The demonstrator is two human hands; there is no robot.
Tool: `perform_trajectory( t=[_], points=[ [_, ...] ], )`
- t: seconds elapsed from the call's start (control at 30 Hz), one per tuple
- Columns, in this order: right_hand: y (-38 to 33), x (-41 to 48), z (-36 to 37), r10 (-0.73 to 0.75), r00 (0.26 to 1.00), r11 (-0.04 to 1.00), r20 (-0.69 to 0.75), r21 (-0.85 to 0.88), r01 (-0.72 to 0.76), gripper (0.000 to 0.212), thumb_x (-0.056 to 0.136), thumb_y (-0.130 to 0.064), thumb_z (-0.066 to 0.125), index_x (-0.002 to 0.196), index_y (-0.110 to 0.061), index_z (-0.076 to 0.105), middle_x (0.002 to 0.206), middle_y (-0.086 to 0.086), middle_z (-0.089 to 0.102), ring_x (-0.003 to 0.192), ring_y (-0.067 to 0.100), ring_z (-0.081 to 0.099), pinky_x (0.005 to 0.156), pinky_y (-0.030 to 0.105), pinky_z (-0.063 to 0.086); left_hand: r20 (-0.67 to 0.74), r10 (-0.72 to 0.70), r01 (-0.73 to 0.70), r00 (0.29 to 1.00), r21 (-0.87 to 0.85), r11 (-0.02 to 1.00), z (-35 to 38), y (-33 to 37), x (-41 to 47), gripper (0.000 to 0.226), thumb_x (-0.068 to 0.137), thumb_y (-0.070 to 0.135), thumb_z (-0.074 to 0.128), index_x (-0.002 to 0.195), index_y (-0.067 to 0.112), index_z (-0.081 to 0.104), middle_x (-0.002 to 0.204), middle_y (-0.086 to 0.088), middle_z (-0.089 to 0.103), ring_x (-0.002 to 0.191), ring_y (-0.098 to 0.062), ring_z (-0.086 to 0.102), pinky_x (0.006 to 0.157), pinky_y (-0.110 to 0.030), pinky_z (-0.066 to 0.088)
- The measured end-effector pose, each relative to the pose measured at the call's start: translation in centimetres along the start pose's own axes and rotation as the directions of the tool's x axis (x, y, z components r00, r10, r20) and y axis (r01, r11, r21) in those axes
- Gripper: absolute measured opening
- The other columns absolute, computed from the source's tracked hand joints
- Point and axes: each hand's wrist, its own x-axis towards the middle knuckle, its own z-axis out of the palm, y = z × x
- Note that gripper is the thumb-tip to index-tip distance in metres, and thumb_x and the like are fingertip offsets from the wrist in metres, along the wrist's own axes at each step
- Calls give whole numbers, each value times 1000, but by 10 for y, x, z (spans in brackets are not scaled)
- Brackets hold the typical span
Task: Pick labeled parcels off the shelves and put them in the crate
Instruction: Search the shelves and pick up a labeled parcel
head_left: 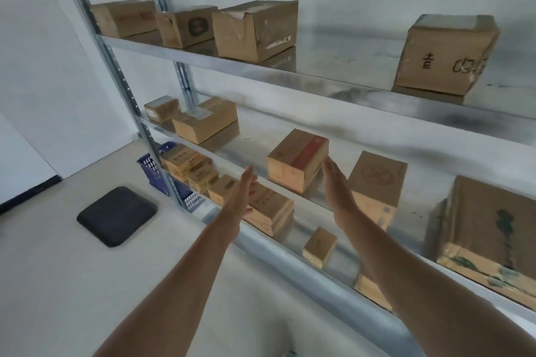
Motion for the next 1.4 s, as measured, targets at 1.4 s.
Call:
perform_trajectory(
  t=[1.4],
  points=[
    [-13,189,72,454,785,850,-423,470,-238,55,106,-62,24,120,-21,58,142,7,58,125,22,53,118,48,34,579,-222,209,784,90,974,1,63,357,94,89,84,35,155,17,40,149,0,54,139,-24,47,117,-62,20]
  ],
)
